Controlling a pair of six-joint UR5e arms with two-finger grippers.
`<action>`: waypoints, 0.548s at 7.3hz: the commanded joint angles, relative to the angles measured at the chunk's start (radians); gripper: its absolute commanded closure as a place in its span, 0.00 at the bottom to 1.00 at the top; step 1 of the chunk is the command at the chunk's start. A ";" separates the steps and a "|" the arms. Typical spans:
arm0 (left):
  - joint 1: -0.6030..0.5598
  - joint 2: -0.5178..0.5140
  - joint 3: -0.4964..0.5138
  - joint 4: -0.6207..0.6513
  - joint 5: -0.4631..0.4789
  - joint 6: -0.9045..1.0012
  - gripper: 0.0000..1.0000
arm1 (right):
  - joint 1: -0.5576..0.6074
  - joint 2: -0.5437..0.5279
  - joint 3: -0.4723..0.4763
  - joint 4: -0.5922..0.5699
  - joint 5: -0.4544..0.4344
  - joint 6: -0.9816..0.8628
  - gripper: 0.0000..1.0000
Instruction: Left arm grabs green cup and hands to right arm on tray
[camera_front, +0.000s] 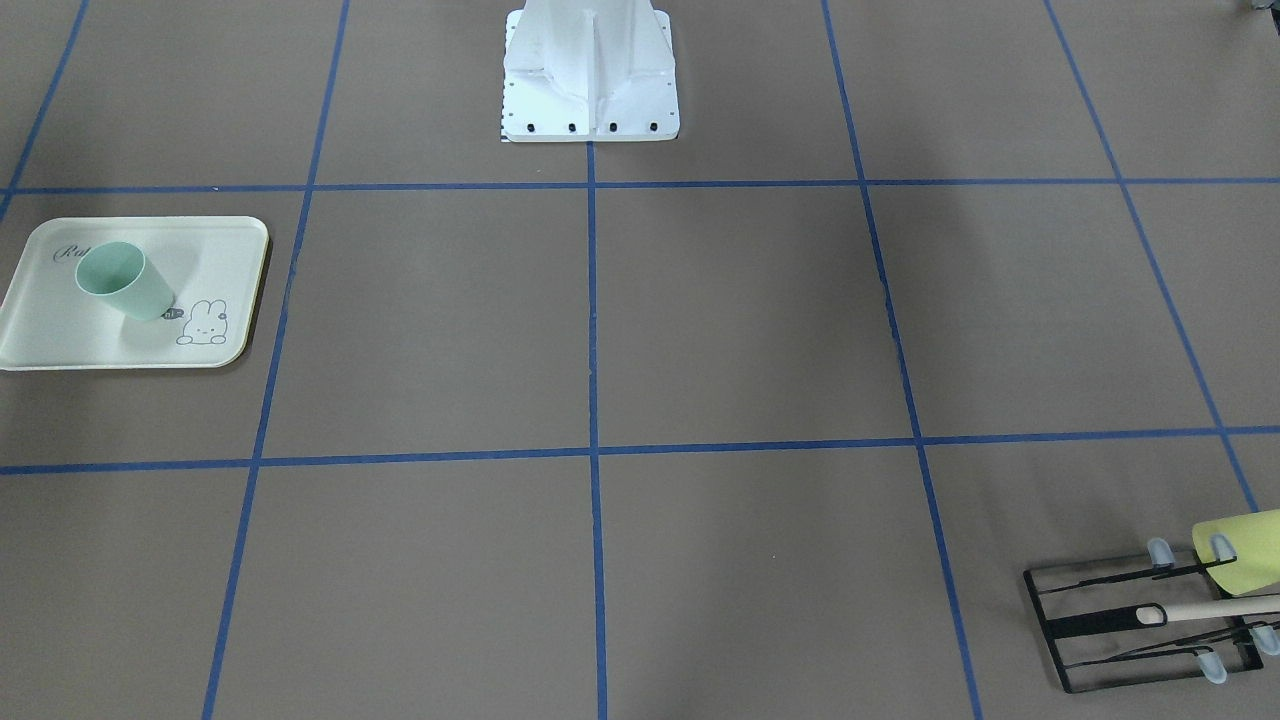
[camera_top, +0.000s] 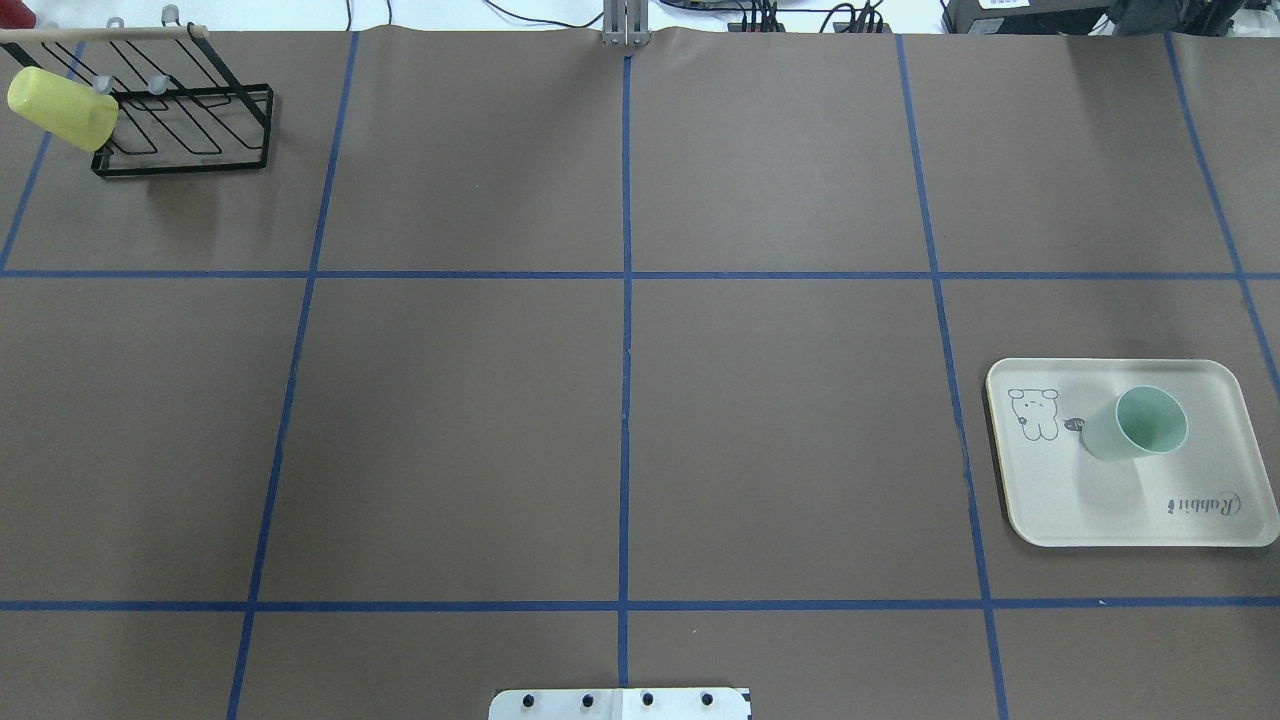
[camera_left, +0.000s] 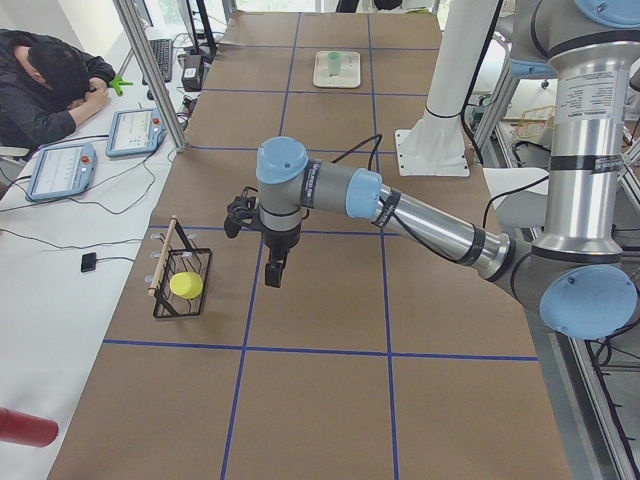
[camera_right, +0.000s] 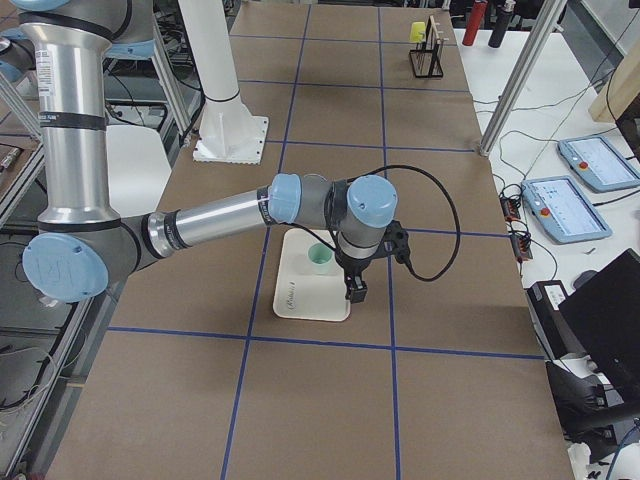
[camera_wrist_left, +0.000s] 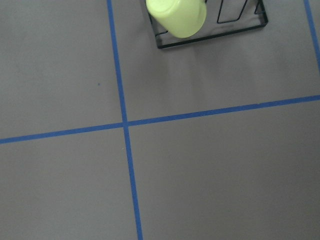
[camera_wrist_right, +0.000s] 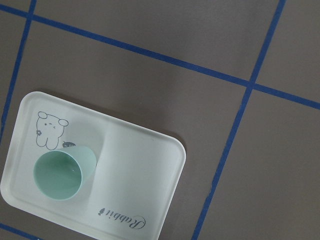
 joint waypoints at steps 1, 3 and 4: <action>-0.002 0.045 0.073 -0.036 -0.004 0.010 0.00 | 0.011 -0.014 -0.038 0.001 0.003 0.011 0.01; -0.004 0.058 0.216 -0.153 -0.006 0.009 0.00 | 0.011 -0.013 -0.066 0.001 -0.002 0.008 0.01; -0.004 0.087 0.203 -0.159 -0.008 0.009 0.00 | 0.011 -0.013 -0.075 0.001 -0.011 0.008 0.01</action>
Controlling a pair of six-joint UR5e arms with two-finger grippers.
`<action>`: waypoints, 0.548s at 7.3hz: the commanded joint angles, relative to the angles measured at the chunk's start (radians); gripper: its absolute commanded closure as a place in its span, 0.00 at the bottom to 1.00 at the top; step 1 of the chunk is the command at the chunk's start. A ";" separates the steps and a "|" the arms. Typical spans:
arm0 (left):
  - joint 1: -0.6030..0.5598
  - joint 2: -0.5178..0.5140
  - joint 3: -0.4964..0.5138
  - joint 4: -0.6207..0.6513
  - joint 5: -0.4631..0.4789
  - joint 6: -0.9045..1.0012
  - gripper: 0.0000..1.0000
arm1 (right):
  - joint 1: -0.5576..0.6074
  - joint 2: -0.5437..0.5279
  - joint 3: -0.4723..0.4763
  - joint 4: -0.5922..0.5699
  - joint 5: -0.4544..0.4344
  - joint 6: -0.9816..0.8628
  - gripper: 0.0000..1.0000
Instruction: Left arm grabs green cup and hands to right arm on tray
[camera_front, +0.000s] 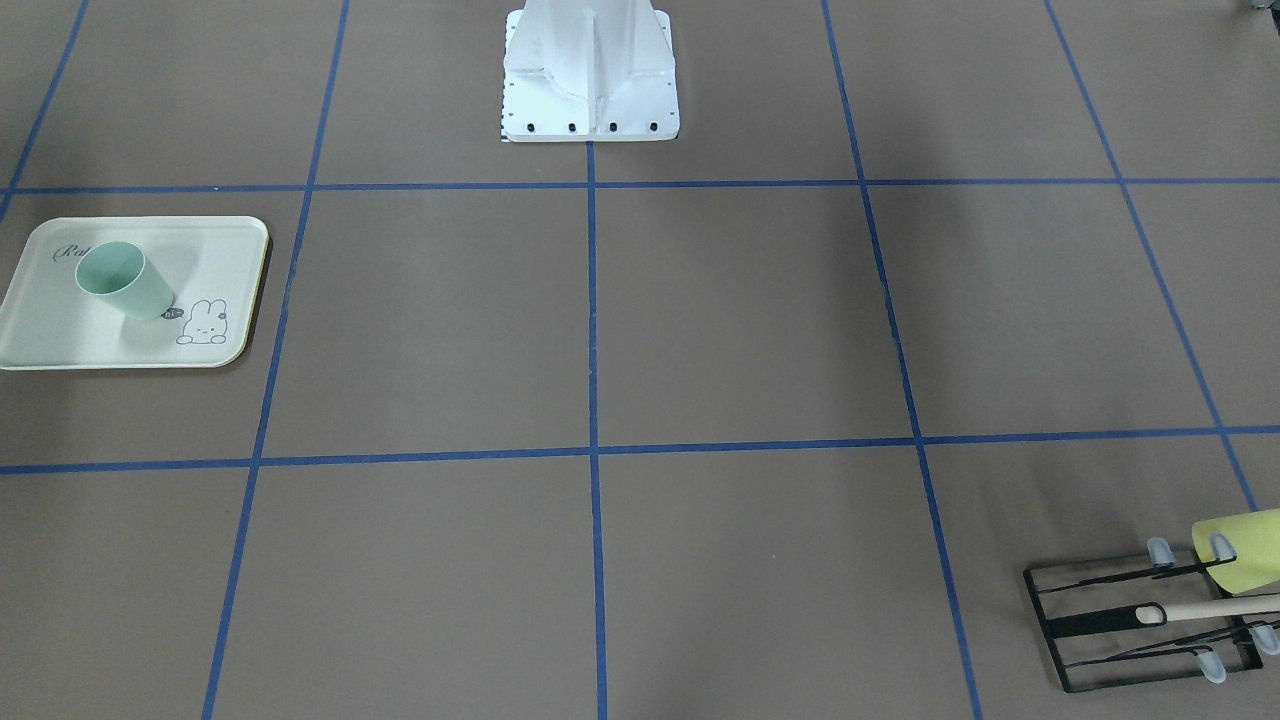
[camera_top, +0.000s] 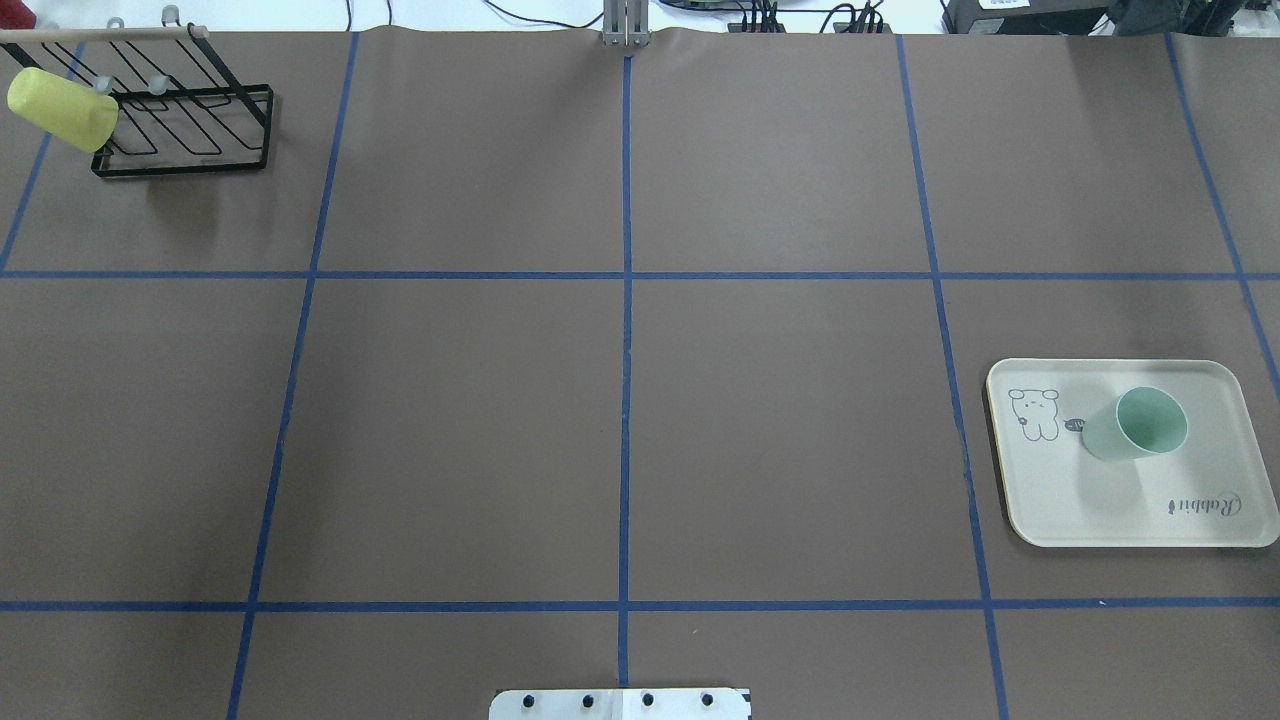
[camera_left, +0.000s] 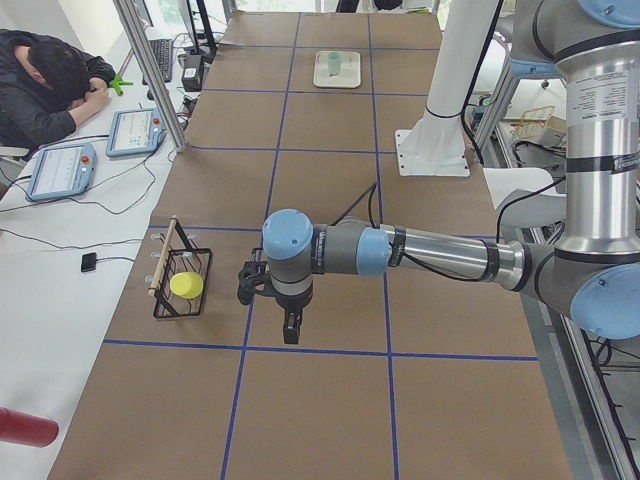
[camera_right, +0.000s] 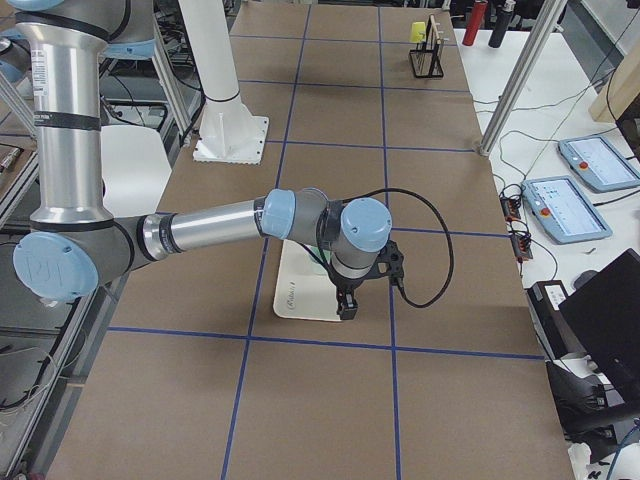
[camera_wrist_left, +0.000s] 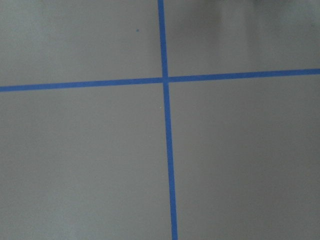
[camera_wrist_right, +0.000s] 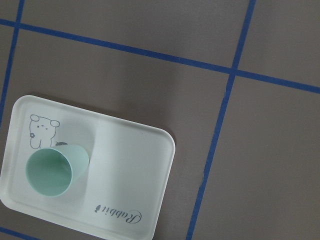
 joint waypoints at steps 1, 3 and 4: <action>-0.001 0.031 0.010 -0.027 -0.028 0.000 0.00 | 0.000 0.004 -0.022 0.000 -0.014 0.000 0.01; -0.002 0.033 0.010 -0.027 -0.028 0.000 0.00 | 0.000 0.015 -0.041 0.003 -0.037 0.003 0.01; -0.002 0.033 0.008 -0.027 -0.028 0.000 0.00 | 0.000 0.012 -0.051 0.015 -0.037 0.010 0.01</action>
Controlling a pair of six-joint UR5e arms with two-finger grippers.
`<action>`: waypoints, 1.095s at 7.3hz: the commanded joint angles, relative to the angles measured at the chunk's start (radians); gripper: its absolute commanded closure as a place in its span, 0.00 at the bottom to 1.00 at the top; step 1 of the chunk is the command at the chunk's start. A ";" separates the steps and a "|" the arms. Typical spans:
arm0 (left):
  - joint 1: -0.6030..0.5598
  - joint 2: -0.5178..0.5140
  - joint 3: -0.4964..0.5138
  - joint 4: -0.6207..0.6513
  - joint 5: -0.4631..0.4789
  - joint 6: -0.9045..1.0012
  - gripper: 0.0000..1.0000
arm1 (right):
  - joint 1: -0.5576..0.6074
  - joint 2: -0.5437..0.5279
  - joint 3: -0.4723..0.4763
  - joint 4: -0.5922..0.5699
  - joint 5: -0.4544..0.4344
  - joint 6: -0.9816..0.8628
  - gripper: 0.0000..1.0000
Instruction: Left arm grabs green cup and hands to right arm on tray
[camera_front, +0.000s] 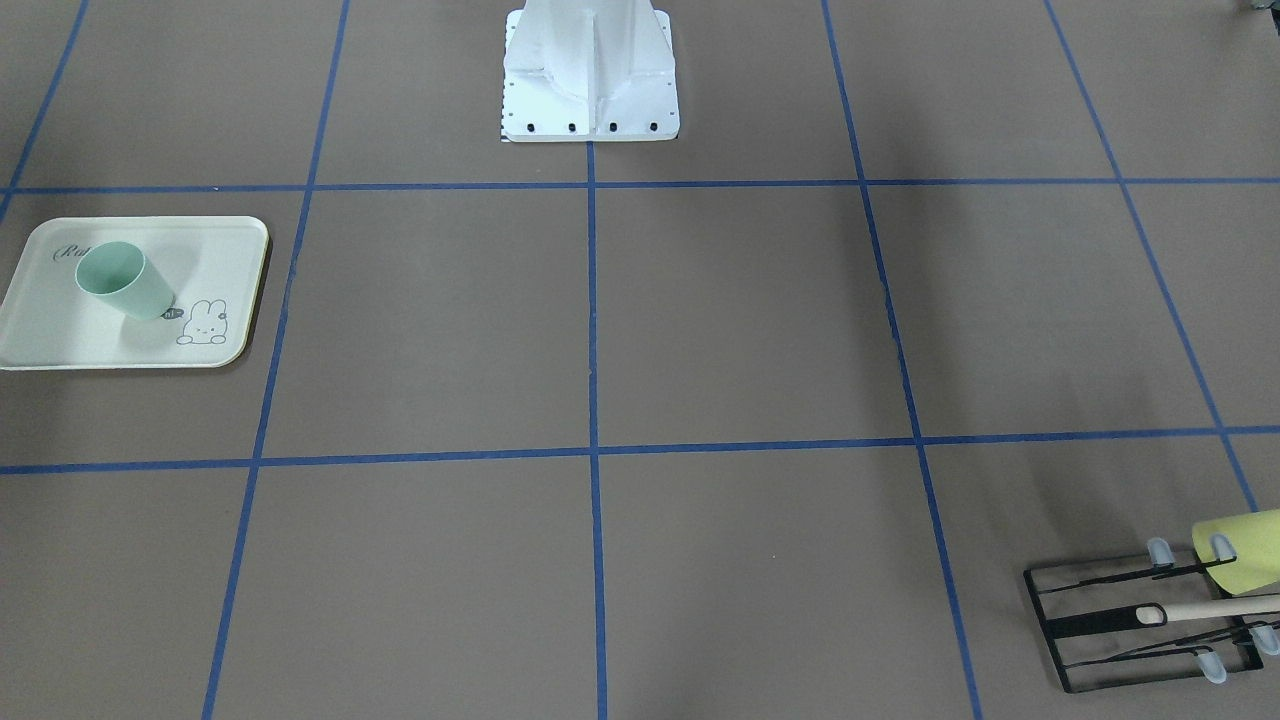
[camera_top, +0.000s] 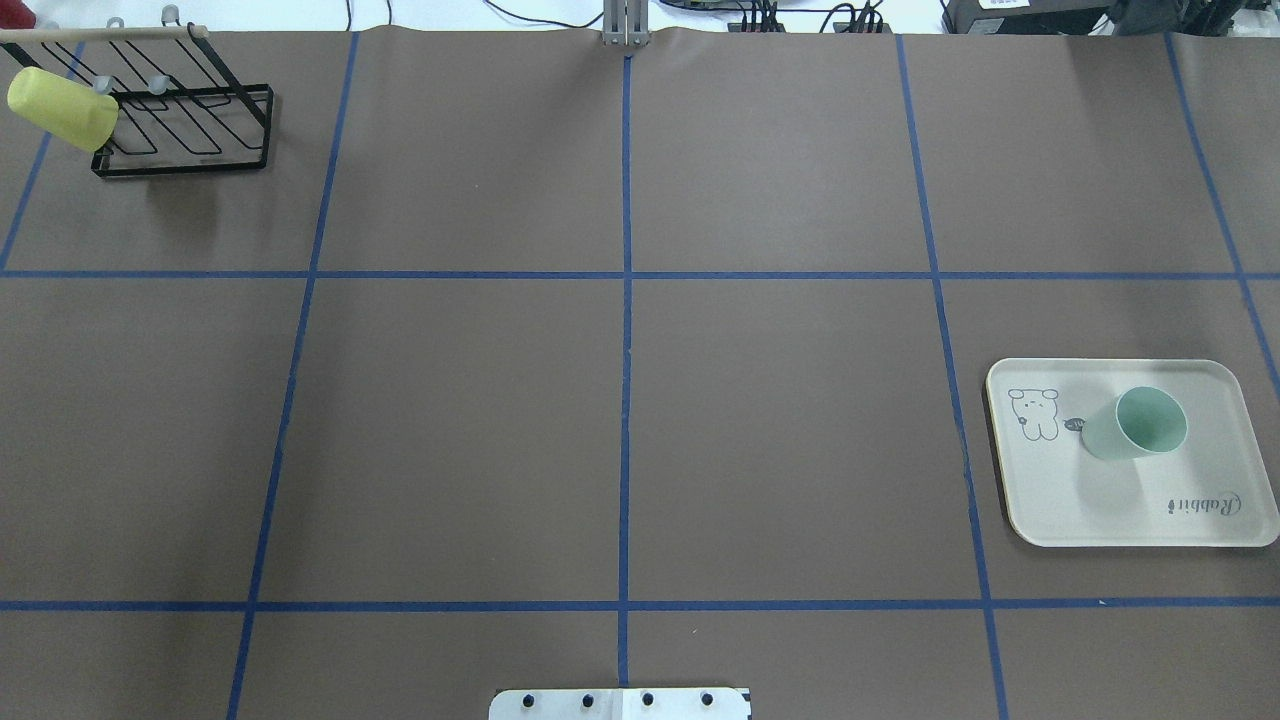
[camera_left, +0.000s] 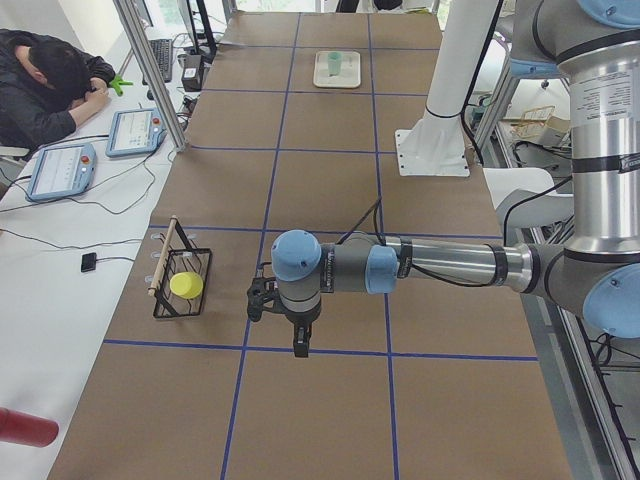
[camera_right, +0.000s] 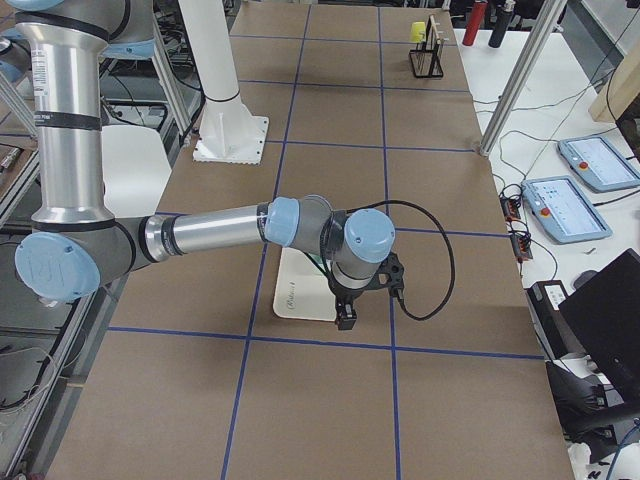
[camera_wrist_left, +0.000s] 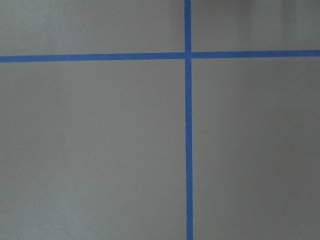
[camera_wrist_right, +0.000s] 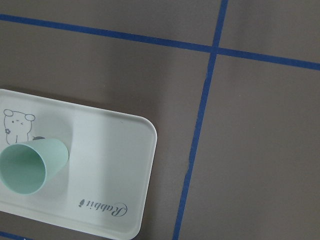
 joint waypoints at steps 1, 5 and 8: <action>0.000 0.001 0.000 0.001 0.005 0.000 0.00 | 0.000 0.000 -0.031 0.012 -0.006 0.006 0.01; 0.000 0.001 -0.010 0.001 0.005 0.000 0.00 | 0.000 -0.014 -0.058 0.197 -0.064 0.101 0.01; 0.000 0.001 -0.010 0.001 0.008 0.000 0.00 | -0.005 -0.011 -0.053 0.227 -0.053 0.103 0.01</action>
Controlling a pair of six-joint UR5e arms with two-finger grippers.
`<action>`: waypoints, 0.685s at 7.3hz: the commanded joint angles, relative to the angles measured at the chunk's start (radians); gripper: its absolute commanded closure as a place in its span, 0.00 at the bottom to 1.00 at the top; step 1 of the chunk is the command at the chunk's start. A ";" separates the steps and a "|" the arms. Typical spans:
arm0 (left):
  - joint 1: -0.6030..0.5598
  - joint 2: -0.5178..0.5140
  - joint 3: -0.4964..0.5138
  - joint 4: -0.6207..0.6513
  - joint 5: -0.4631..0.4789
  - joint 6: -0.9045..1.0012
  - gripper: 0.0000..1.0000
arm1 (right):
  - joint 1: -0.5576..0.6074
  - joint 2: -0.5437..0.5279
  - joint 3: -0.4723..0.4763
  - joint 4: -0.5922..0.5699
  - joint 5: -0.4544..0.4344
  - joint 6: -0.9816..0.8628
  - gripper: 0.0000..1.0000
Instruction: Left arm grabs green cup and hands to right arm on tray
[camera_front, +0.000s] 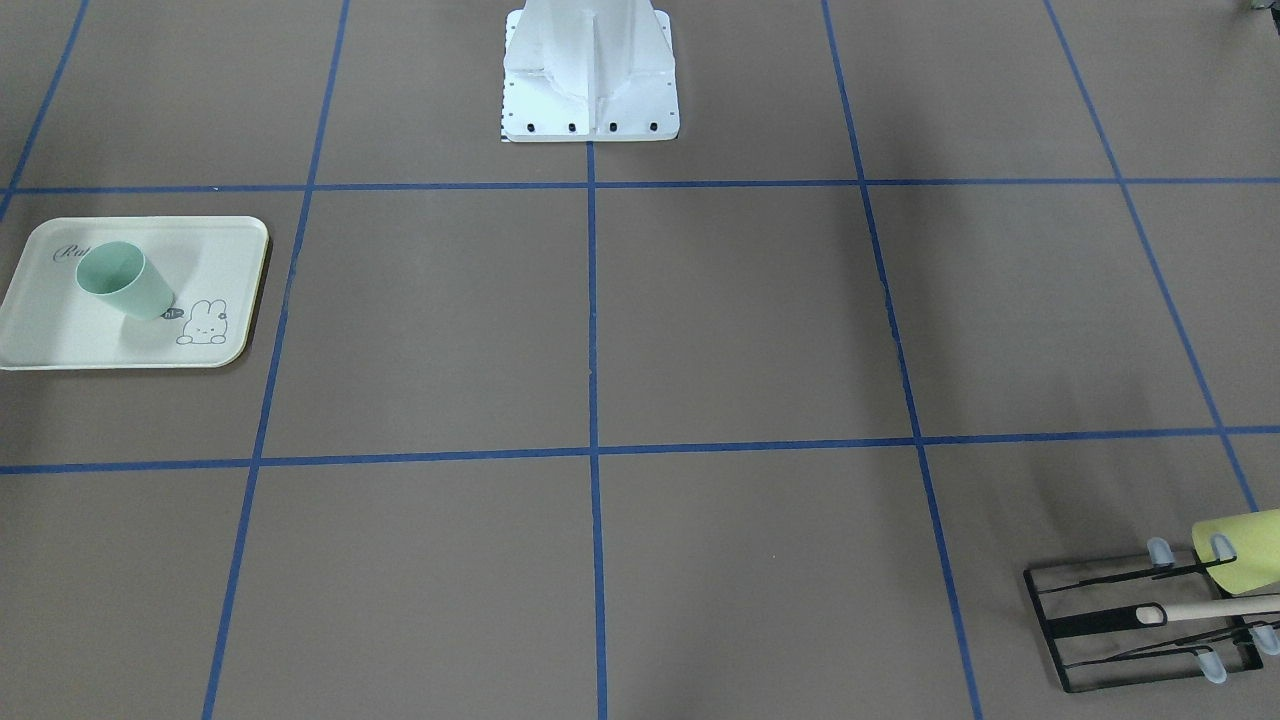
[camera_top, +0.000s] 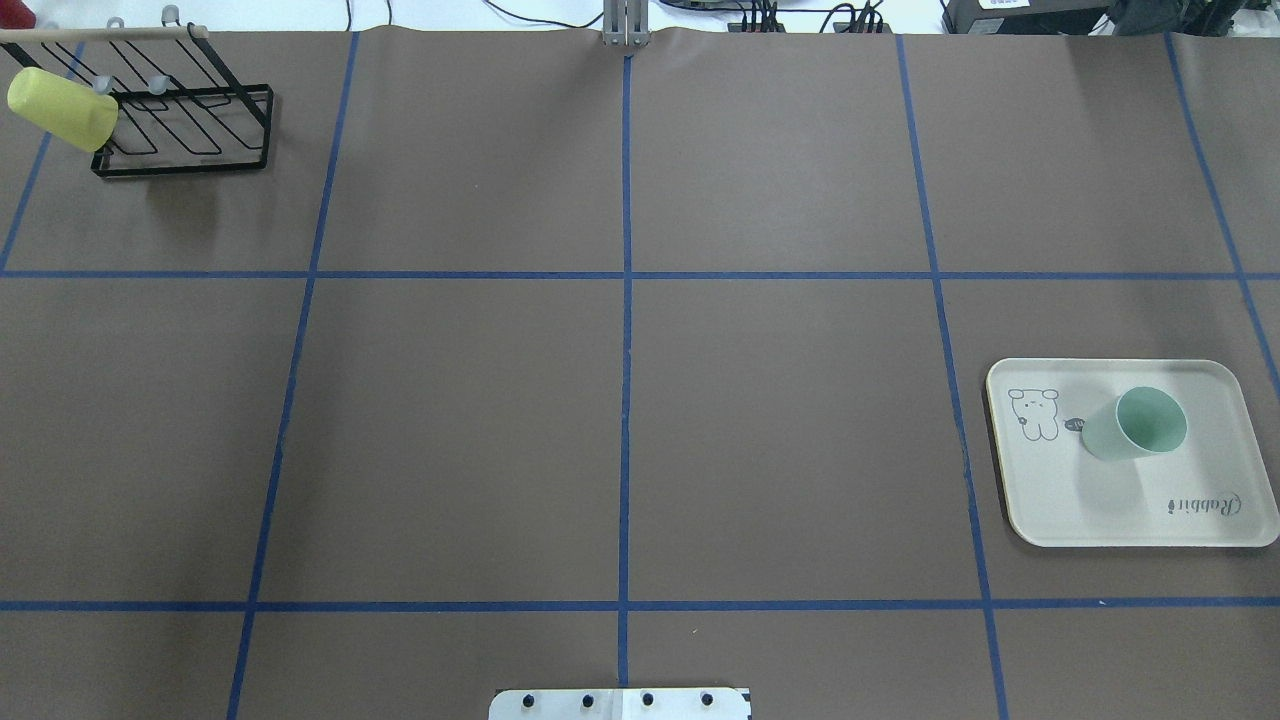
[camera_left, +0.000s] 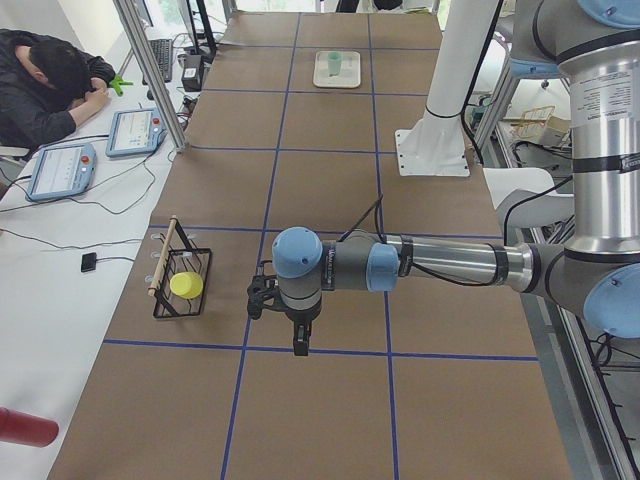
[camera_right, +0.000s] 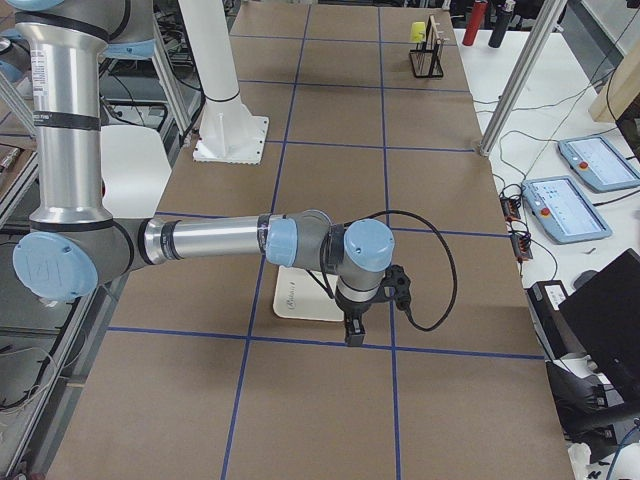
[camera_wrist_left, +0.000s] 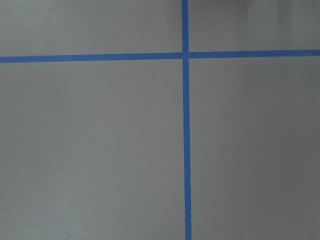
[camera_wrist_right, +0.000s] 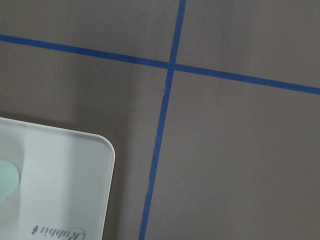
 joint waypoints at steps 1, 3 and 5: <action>0.000 0.000 0.000 0.000 0.001 0.000 0.00 | -0.007 0.007 0.004 0.008 0.016 0.015 0.01; 0.000 -0.002 0.000 0.002 0.001 0.000 0.00 | -0.030 0.015 0.002 0.008 0.016 0.028 0.01; 0.000 -0.003 0.000 0.002 0.001 0.000 0.00 | -0.040 0.015 0.002 0.008 0.016 0.049 0.01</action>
